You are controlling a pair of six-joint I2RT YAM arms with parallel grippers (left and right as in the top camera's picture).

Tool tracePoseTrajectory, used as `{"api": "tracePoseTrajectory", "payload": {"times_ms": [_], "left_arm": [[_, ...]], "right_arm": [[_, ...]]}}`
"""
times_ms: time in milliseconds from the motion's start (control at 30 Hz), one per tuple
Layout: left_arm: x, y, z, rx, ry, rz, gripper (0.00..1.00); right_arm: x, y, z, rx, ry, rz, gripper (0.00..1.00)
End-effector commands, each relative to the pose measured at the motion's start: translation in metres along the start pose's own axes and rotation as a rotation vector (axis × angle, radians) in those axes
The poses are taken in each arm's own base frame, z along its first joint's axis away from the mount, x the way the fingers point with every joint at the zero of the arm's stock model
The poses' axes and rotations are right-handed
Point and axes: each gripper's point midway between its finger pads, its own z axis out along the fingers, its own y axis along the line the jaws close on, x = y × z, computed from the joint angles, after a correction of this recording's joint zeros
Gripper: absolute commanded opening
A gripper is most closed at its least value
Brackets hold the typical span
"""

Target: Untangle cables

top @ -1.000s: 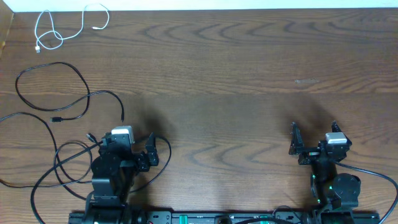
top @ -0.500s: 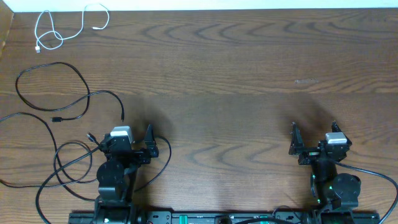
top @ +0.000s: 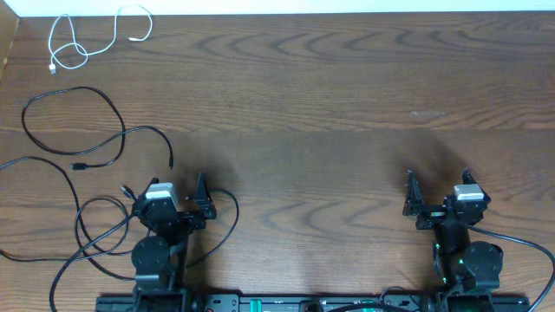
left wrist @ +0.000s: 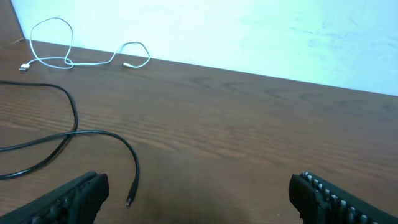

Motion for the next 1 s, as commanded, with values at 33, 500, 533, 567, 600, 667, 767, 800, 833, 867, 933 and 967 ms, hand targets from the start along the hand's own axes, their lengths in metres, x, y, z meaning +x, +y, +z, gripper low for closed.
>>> {"api": "tracePoseTrajectory", "payload": {"times_ms": [33, 500, 533, 567, 600, 667, 767, 800, 833, 867, 933, 967], "left_arm": [[-0.001, 0.003, 0.000, -0.009, -0.031, -0.007, 0.98], [0.005, -0.009, 0.001, 0.041, -0.032, 0.000, 0.98], [0.005, -0.010, 0.001, 0.044, -0.032, 0.002, 0.98], [0.005, -0.010, 0.001, 0.041, -0.032, 0.002, 0.98], [0.006, -0.010, 0.001, 0.038, -0.032, 0.003, 0.98], [0.006, -0.011, 0.001, 0.039, -0.033, 0.005, 0.98], [0.007, -0.013, 0.001, 0.043, -0.028, 0.008, 0.98], [0.007, -0.013, 0.001, 0.042, -0.026, 0.008, 0.98], [0.009, -0.013, 0.001, 0.042, -0.020, 0.008, 0.98], [0.009, -0.013, 0.001, 0.041, -0.019, 0.008, 0.98], [0.011, -0.013, 0.001, 0.041, -0.014, 0.008, 0.98], [0.012, -0.013, 0.001, 0.040, -0.009, 0.003, 0.98]], "right_arm": [[0.001, -0.001, 0.000, 0.006, 0.002, -0.012, 0.99], [0.001, -0.001, 0.000, 0.006, 0.002, -0.012, 0.99], [0.001, -0.001, 0.000, 0.006, 0.002, -0.012, 0.99], [0.001, -0.001, 0.000, 0.006, 0.002, -0.012, 0.99], [0.001, -0.001, 0.000, 0.006, 0.002, -0.012, 0.99], [0.001, -0.001, 0.000, 0.006, 0.002, -0.012, 0.99], [0.001, -0.001, 0.000, 0.006, 0.002, -0.012, 0.99], [0.001, -0.001, 0.000, 0.006, 0.002, -0.012, 0.99], [0.001, -0.001, 0.000, 0.006, 0.002, -0.012, 0.99], [0.001, -0.001, 0.000, 0.006, 0.002, -0.012, 0.99], [0.001, -0.001, 0.000, 0.006, 0.002, -0.012, 0.99], [0.001, -0.001, 0.000, 0.006, 0.002, -0.012, 0.99]]}}
